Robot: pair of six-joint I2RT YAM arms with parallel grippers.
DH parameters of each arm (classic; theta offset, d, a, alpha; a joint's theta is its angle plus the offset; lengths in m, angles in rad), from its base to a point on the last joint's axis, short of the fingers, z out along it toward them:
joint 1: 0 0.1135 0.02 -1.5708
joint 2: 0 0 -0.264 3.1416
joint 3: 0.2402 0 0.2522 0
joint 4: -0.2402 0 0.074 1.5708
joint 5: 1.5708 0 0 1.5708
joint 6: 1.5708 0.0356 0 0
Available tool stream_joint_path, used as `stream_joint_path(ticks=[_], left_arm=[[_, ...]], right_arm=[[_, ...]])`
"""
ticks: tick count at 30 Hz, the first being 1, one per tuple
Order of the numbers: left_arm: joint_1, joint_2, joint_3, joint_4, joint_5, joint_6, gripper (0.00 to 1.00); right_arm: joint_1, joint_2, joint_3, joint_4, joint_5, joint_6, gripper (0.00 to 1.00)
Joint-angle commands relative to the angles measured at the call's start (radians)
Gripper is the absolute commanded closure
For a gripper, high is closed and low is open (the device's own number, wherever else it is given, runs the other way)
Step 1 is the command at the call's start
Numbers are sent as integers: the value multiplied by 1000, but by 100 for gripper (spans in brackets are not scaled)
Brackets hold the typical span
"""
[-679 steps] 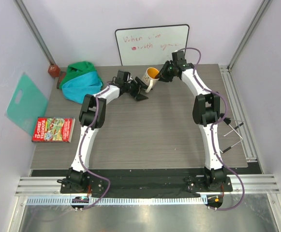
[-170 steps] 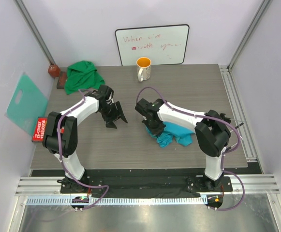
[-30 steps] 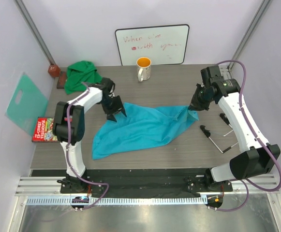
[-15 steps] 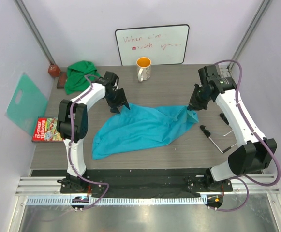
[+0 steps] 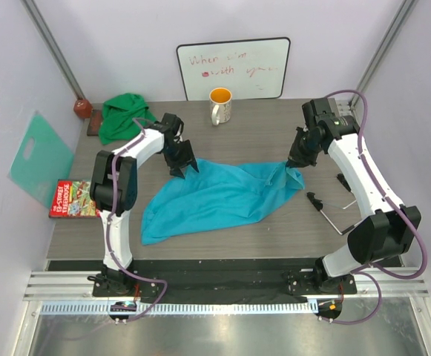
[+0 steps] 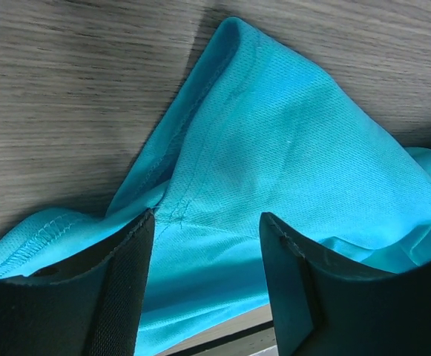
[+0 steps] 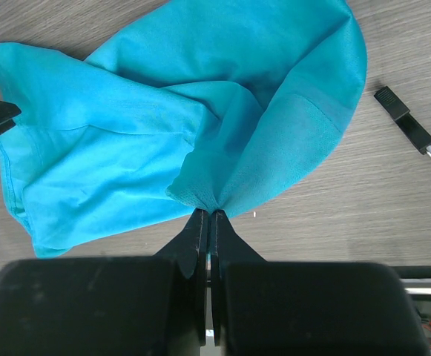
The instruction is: Fold and stack the t-shirts
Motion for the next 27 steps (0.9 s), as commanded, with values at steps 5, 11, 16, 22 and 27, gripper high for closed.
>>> stream_joint_path(ticks=[5, 11, 16, 22, 27], left_arm=[[2, 28, -38, 7, -26, 39, 40], [2, 16, -83, 27, -31, 56, 43], [4, 10, -83, 32, -36, 58, 60], [4, -6, -74, 29, -46, 65, 74], [13, -6, -52, 19, -43, 78, 89]], right_arm=[[-14, 9, 48, 20, -7, -20, 99], [-22, 17, 53, 20, -10, -17, 99], [-21, 25, 48, 24, -12, -11, 99], [-22, 38, 47, 35, -14, -8, 99], [-24, 48, 50, 46, -15, -3, 99]])
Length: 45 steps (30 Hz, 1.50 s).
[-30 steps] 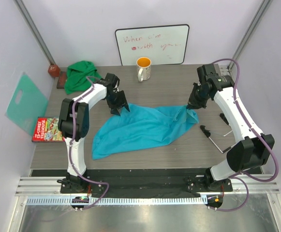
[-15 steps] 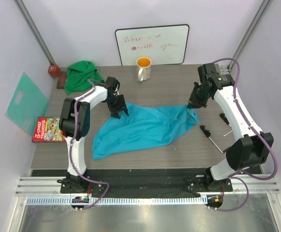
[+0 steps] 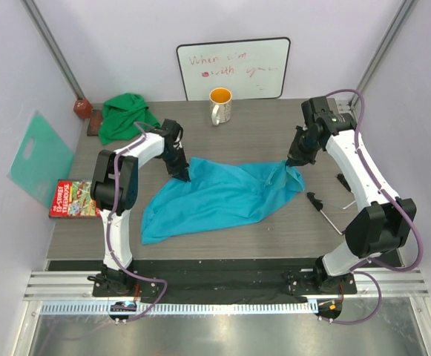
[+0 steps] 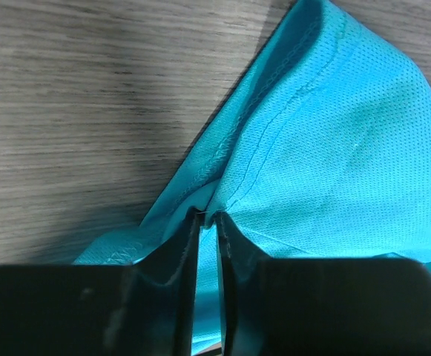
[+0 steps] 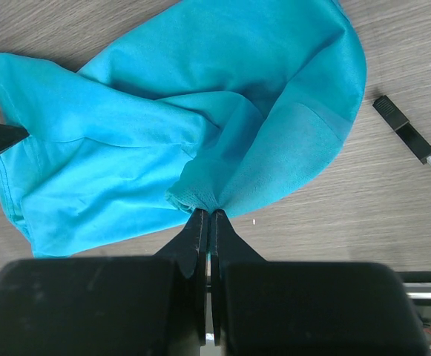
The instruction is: Fold and stack the t-shirts
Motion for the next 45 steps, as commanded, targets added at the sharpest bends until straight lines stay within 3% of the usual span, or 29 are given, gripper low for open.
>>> stream_joint_path(ticks=[1, 4, 29, 32, 39, 41, 44, 45], left_arm=[[12, -21, 12, 4, -24, 28, 93], [22, -17, 17, 10, -5, 31, 100], [96, -21, 250, -45, 174, 34, 100], [96, -1, 236, -51, 205, 35, 90], [98, 25, 169, -38, 235, 54, 83], [96, 25, 152, -28, 237, 55, 85], [98, 22, 143, -18, 240, 55, 100], [96, 19, 144, -13, 243, 55, 100]], right_arm=[[-5, 4, 38, 35, -10, 1, 99], [-5, 8, 41, 41, -14, 3, 99], [-5, 110, 5, 133, -69, -10, 99], [-6, 123, 8, 138, -83, -11, 99], [-6, 137, 6, 146, -95, -6, 99], [-5, 139, 8, 146, -92, -3, 99], [-5, 140, 5, 147, -93, 1, 99], [-6, 140, 3, 149, -93, 3, 99]])
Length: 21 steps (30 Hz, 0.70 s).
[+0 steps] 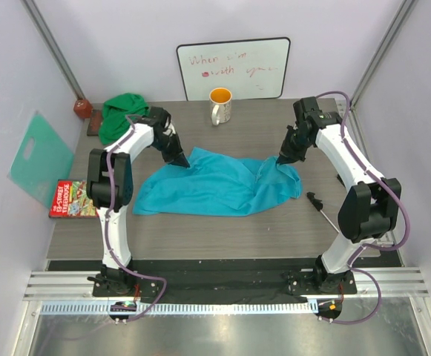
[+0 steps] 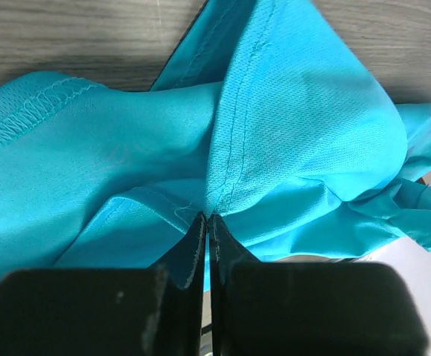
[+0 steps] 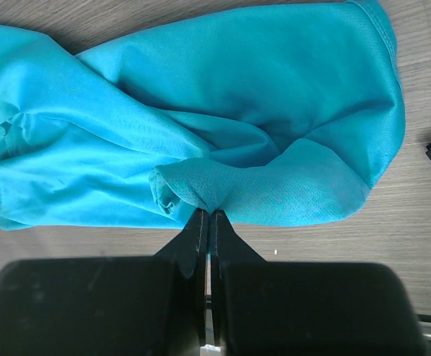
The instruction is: Fold and stack the t-shirts
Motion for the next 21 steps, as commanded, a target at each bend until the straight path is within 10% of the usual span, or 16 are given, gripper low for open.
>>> stream_joint_path(ticks=[1, 21], left_arm=[[2, -9, -8, 30, 36, 22, 100], [80, -276, 88, 72, -191, -96, 100]], right_arm=[[-4, -1, 8, 26, -12, 5, 99], [-23, -144, -31, 30, 131, 0, 99]])
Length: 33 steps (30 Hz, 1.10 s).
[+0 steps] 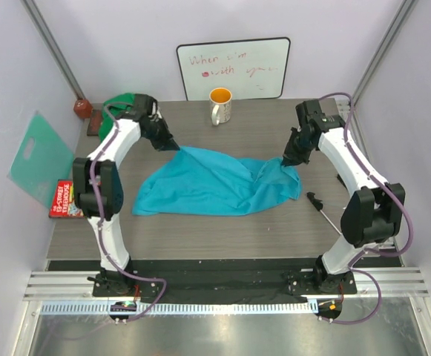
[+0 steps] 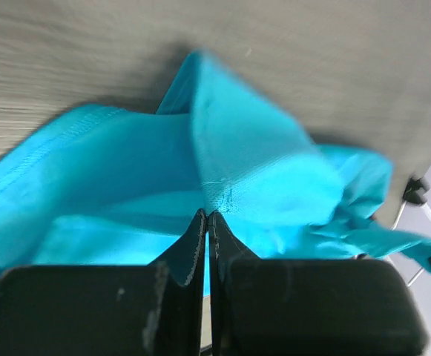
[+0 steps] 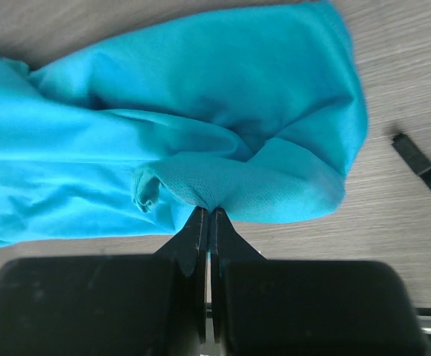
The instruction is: Fold and stack the t-shirts
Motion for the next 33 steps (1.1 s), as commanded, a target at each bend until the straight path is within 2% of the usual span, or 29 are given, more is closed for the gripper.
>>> stream_joint_path(ticks=[1, 8, 12, 17, 23, 29, 33], left_arm=[[35, -181, 102, 4, -131, -27, 100], [78, -444, 93, -51, -314, -56, 100], [107, -546, 125, -143, -452, -73, 100], [118, -661, 139, -183, -529, -86, 100], [120, -805, 206, -249, -624, -88, 100], [120, -981, 231, -260, -747, -51, 100], [120, -1060, 249, -260, -803, -37, 100]], right_arm=[[-20, -131, 24, 23, 103, -8, 99], [-54, -290, 114, 52, 264, -31, 99], [-77, -349, 195, 75, 339, -49, 99], [-83, -389, 326, 73, 382, -81, 99], [-83, -441, 424, 78, 326, -81, 99], [-83, -597, 364, 199, 233, -100, 99], [-83, -659, 400, 228, 207, -109, 99]])
